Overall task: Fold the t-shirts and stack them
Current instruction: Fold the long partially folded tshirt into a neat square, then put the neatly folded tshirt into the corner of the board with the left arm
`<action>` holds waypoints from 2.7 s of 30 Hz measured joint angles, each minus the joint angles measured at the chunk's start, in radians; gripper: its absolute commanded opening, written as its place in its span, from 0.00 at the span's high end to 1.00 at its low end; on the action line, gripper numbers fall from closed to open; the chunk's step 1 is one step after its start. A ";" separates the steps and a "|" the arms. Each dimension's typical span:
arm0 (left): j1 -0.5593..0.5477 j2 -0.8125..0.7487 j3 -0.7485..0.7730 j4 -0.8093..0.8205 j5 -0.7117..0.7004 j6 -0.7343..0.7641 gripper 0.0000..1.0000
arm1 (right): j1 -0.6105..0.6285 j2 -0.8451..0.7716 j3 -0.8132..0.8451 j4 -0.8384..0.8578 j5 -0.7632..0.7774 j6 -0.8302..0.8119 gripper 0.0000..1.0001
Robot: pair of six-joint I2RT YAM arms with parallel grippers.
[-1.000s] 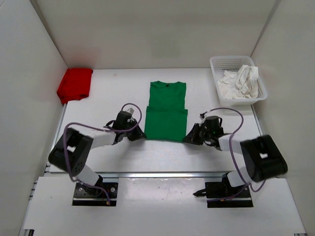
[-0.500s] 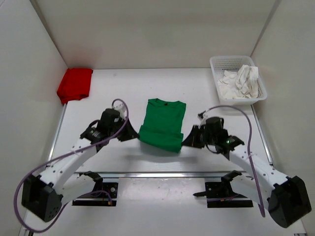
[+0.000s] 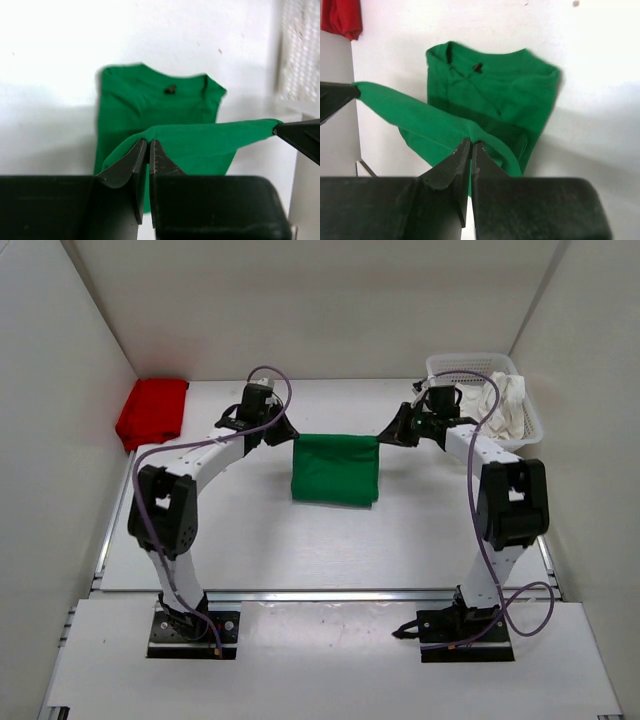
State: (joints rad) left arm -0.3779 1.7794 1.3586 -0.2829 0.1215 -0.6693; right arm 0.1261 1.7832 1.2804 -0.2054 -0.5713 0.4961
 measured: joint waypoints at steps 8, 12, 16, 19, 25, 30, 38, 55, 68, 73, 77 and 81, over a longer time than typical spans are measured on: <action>0.058 0.229 0.150 0.053 -0.025 -0.012 0.74 | -0.025 0.343 0.339 -0.024 -0.075 0.008 0.88; 0.086 0.264 0.176 0.084 -0.021 -0.010 0.47 | -0.025 0.375 0.377 -0.026 -0.072 0.029 0.69; 0.126 0.238 0.158 0.140 -0.020 -0.014 0.41 | -0.024 0.348 0.377 -0.031 -0.049 0.023 0.61; 0.148 0.181 0.088 0.182 -0.010 -0.017 0.37 | -0.022 0.277 0.339 -0.028 -0.026 0.014 0.61; 0.133 0.111 -0.113 0.271 0.072 -0.016 0.32 | -0.009 -0.104 -0.064 0.145 -0.008 0.051 0.57; 0.113 0.193 -0.189 0.315 0.208 -0.035 0.34 | 0.024 -0.275 -0.304 0.243 -0.011 0.075 0.58; 0.077 0.329 -0.088 0.340 0.280 -0.053 0.70 | 0.036 -0.336 -0.473 0.256 -0.013 0.077 0.58; 0.022 0.556 0.514 0.097 0.315 -0.066 1.00 | 0.035 -0.456 -0.629 0.307 -0.050 0.105 0.60; 0.666 0.283 0.335 0.150 0.148 -0.091 0.23 | 0.071 -0.402 -0.630 0.312 -0.087 0.103 0.59; 0.826 0.177 -0.023 0.353 0.129 -0.245 0.01 | 0.129 -0.399 -0.632 0.312 -0.089 0.097 0.59; 0.771 0.175 -0.145 0.412 0.127 -0.270 0.01 | 0.158 -0.399 -0.651 0.314 -0.093 0.094 0.59; 0.667 0.114 -0.219 0.455 0.124 -0.273 0.02 | 0.159 -0.399 -0.660 0.309 -0.084 0.095 0.60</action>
State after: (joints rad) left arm 0.2893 1.8931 1.1400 0.1719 0.2459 -0.9424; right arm 0.2848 1.3846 0.6205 0.1036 -0.6548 0.5907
